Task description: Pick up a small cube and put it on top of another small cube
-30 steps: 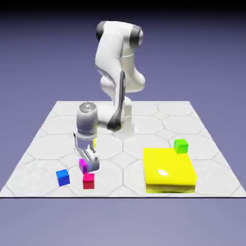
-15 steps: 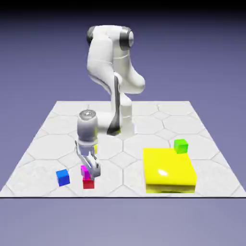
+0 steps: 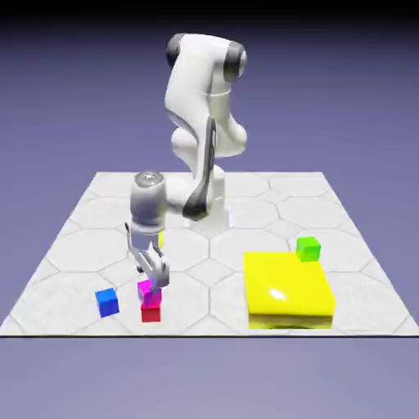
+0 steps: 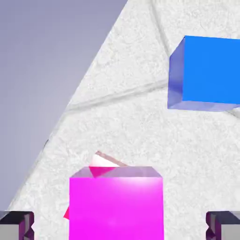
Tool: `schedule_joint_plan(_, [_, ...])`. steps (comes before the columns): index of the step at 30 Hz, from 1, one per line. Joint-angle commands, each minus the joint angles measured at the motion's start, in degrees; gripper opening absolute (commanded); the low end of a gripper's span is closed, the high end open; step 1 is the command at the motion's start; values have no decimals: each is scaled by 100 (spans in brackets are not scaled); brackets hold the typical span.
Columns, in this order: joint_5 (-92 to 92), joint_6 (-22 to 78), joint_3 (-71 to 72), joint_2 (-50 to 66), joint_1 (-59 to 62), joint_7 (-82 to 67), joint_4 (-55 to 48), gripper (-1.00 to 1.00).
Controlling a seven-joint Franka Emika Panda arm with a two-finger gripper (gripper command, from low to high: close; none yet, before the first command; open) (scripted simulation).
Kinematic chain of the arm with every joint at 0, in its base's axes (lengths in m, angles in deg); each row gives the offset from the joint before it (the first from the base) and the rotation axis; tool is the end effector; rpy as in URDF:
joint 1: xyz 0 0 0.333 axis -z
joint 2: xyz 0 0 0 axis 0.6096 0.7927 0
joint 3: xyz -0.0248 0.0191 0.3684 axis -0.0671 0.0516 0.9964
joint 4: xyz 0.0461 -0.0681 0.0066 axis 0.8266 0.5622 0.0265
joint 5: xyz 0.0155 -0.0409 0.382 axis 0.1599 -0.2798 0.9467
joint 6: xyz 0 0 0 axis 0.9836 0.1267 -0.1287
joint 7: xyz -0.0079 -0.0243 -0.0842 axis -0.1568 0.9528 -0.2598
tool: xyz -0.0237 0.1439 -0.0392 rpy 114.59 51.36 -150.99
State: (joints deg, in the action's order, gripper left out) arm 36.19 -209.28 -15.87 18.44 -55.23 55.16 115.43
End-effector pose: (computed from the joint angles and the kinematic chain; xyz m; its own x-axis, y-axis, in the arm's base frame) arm 0.4823 -0.1486 0.2475 -0.2770 -0.9585 0.0668 -0.9608 0.2753 -0.0342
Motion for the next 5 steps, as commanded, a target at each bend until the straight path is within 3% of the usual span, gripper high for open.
schedule_joint_plan(1, [89,45,-197,-33,-208,-65,4,100])
schedule_joint_plan(5, [358,180,-788,-132,-831,-259,17,100])
